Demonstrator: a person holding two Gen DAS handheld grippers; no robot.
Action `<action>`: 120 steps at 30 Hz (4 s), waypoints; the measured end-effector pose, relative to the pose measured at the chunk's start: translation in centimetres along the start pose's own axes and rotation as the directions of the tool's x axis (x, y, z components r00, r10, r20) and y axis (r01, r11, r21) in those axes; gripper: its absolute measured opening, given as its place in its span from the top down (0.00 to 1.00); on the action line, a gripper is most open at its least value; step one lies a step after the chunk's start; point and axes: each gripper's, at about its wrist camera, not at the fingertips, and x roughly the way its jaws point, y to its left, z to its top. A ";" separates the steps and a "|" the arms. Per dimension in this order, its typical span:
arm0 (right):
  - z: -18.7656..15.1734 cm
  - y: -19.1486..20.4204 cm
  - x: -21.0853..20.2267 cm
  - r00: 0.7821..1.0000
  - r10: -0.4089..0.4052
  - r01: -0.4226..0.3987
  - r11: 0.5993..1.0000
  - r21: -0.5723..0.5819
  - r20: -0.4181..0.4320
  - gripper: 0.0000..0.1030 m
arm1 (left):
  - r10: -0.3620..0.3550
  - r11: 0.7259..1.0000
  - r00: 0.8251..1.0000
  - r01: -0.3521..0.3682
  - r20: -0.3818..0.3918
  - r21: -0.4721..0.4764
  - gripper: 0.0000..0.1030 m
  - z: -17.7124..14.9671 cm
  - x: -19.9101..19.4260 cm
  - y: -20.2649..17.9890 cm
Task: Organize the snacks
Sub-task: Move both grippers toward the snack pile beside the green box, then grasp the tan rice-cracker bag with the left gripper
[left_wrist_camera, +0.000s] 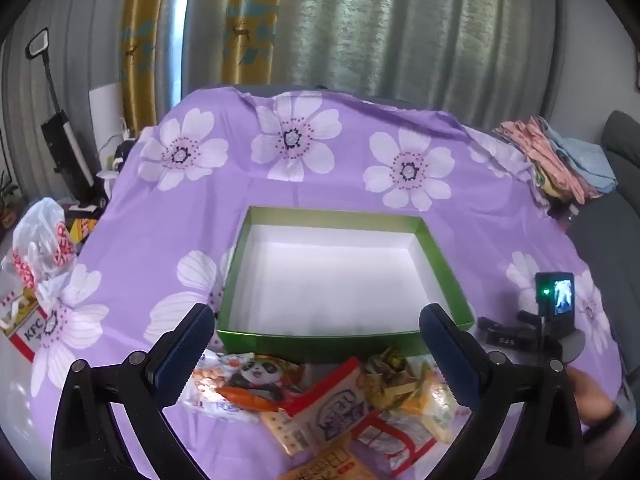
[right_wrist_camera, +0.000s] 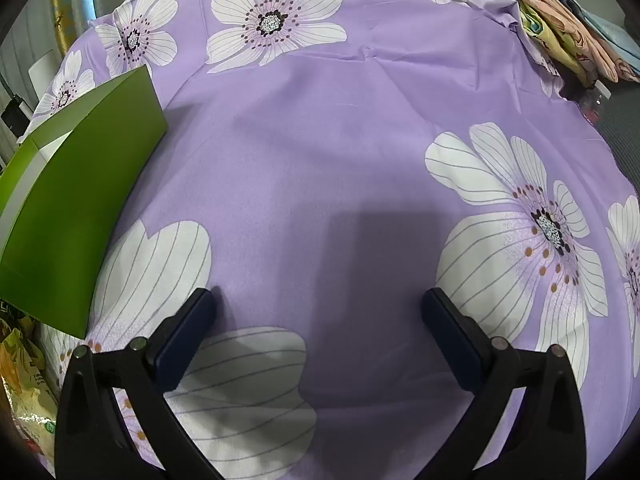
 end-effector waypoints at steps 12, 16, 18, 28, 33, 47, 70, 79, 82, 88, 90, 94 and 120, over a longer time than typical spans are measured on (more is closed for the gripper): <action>0.0 3.6 -5.0 0.994 0.103 -0.101 0.994 -0.041 0.041 0.00 | 0.060 0.998 0.998 -0.061 0.030 0.030 0.01 -0.9 -1.5 -1.3; -1.4 7.9 -12.0 0.967 0.221 -0.197 0.965 -0.175 0.130 0.00 | 0.081 0.997 0.996 -0.081 0.040 0.008 0.01 -1.3 -2.4 -0.4; -1.5 9.5 -15.0 0.948 0.272 -0.233 0.947 -0.219 0.164 0.00 | 0.097 0.995 0.994 -0.097 0.048 0.001 0.01 -1.6 -3.0 0.0; -3.1 14.6 -21.5 0.904 0.388 -0.312 0.887 -0.341 0.179 0.00 | 0.130 0.991 0.990 -0.129 0.053 -0.021 0.01 -2.4 -5.1 1.8; -3.9 15.8 -23.0 0.891 0.416 -0.338 0.875 -0.347 0.181 0.00 | 0.119 0.993 0.991 -0.118 0.054 -0.021 0.01 -3.0 -5.8 2.0; -5.4 16.4 -24.1 0.884 0.433 -0.355 0.866 -0.352 0.175 0.00 | 0.102 0.995 0.994 -0.101 0.048 -0.013 0.01 -4.1 -6.5 1.5; -8.5 16.2 -22.0 0.892 0.444 -0.400 0.862 -0.312 0.082 0.00 | -0.026 0.998 0.995 0.020 -0.092 -0.066 0.01 -7.0 -3.8 1.6; -12.1 17.1 -18.8 0.856 0.512 -0.506 0.804 -0.312 -0.068 0.20 | -0.142 0.981 0.963 0.105 -0.230 -0.166 0.01 -11.1 -1.3 3.4; -13.2 18.0 -17.9 0.837 0.538 -0.540 0.776 -0.327 -0.105 0.24 | -0.180 0.971 0.954 0.133 -0.241 -0.196 0.01 -11.9 -0.9 3.7; -14.6 19.5 -16.0 0.814 0.567 -0.568 0.734 -0.372 -0.124 0.33 | -0.213 0.965 0.942 0.161 -0.259 -0.207 0.01 -12.5 0.1 3.0; -15.0 20.0 -15.7 0.807 0.578 -0.572 0.718 -0.397 -0.118 0.36 | -0.220 0.965 0.939 0.169 -0.264 -0.203 0.01 -12.6 0.4 2.7; -14.8 20.6 -14.7 0.805 0.580 -0.576 0.710 -0.406 -0.126 0.42 | -0.220 0.964 0.932 0.163 -0.288 -0.208 0.16 -13.1 1.4 2.6; -14.1 22.0 -17.0 0.757 0.646 -0.611 0.646 -0.457 -0.097 0.79 | -0.181 0.982 0.961 0.163 -0.210 -0.100 0.55 -11.4 -0.8 1.6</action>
